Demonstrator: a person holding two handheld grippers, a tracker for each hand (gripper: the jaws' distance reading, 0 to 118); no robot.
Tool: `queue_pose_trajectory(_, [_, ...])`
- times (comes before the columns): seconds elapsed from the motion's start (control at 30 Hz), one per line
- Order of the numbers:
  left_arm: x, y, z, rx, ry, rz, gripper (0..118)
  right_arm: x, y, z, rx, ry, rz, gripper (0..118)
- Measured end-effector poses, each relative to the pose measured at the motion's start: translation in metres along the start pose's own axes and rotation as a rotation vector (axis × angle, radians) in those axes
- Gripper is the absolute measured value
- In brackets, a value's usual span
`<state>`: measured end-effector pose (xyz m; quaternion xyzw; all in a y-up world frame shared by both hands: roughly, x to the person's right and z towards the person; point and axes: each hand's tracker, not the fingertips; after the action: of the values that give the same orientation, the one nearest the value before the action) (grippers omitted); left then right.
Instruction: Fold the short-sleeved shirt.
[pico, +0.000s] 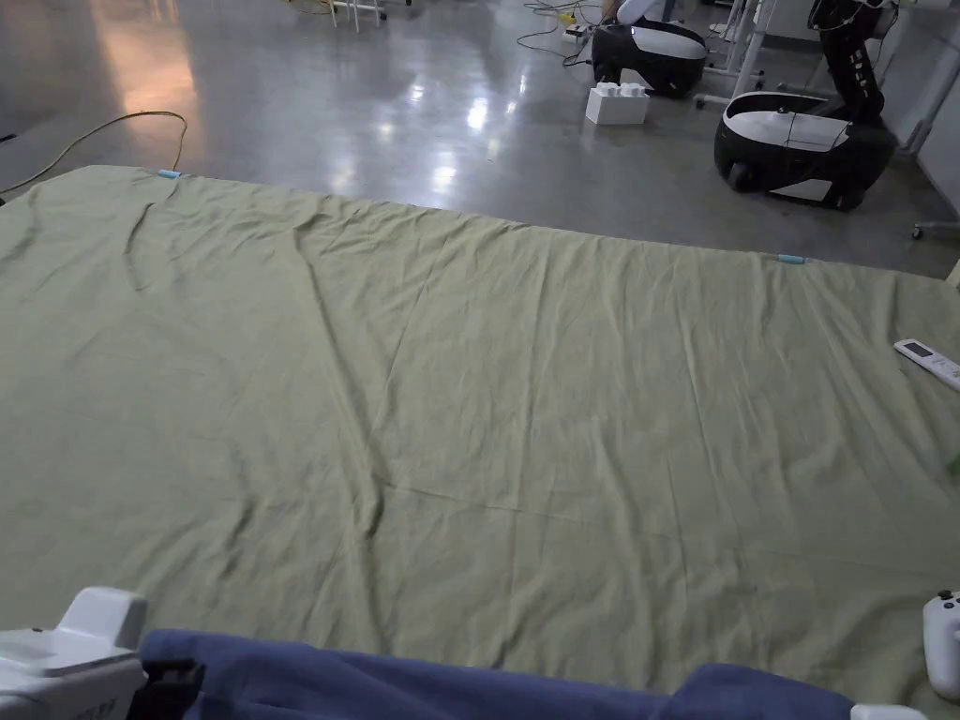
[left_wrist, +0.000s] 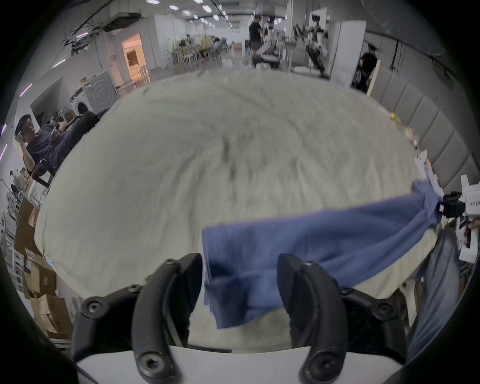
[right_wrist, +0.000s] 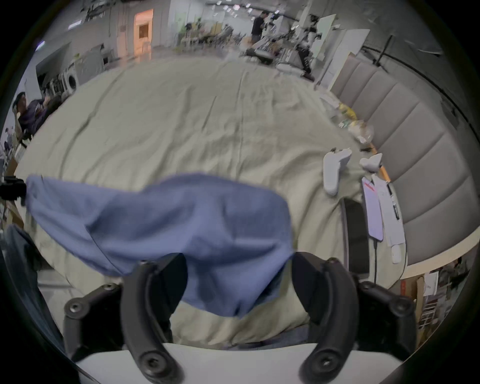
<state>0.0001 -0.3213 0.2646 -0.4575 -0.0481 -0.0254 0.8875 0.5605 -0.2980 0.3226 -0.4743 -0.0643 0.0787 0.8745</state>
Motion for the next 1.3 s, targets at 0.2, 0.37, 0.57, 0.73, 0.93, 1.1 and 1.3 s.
queue_pose_trajectory(0.2, [0.024, 0.046, 0.022, 0.239, -0.001, 0.015, 63, -0.008, 0.041, 0.038, 0.329, 0.04, -0.13, 88])
queue_pose_trajectory(0.37, [0.06, 0.078, 0.038, 0.442, 0.027, 0.034, 62, -0.033, 0.068, 0.065, 0.637, 0.021, -0.213, 83])
queue_pose_trajectory(0.57, [0.097, 0.097, 0.06, 0.658, 0.07, 0.052, 29, -0.071, 0.09, 0.084, 0.861, -0.039, -0.168, 26])
queue_pose_trajectory(0.73, [0.113, 0.098, 0.075, 0.745, 0.103, 0.038, 5, -0.086, 0.093, 0.089, 0.926, -0.033, -0.174, 4])
queue_pose_trajectory(0.93, [0.109, 0.099, 0.081, 0.77, 0.099, 0.071, 4, -0.093, 0.09, 0.09, 0.957, -0.047, -0.139, 1])
queue_pose_trajectory(1.1, [0.089, 0.096, 0.076, 0.679, 0.061, 0.075, 4, -0.093, 0.089, 0.087, 0.94, -0.047, -0.142, 1])
queue_pose_trajectory(1.3, [0.039, 0.075, 0.063, 0.46, 0.053, 0.036, 4, -0.092, 0.087, 0.074, 0.881, -0.029, -0.125, 1])
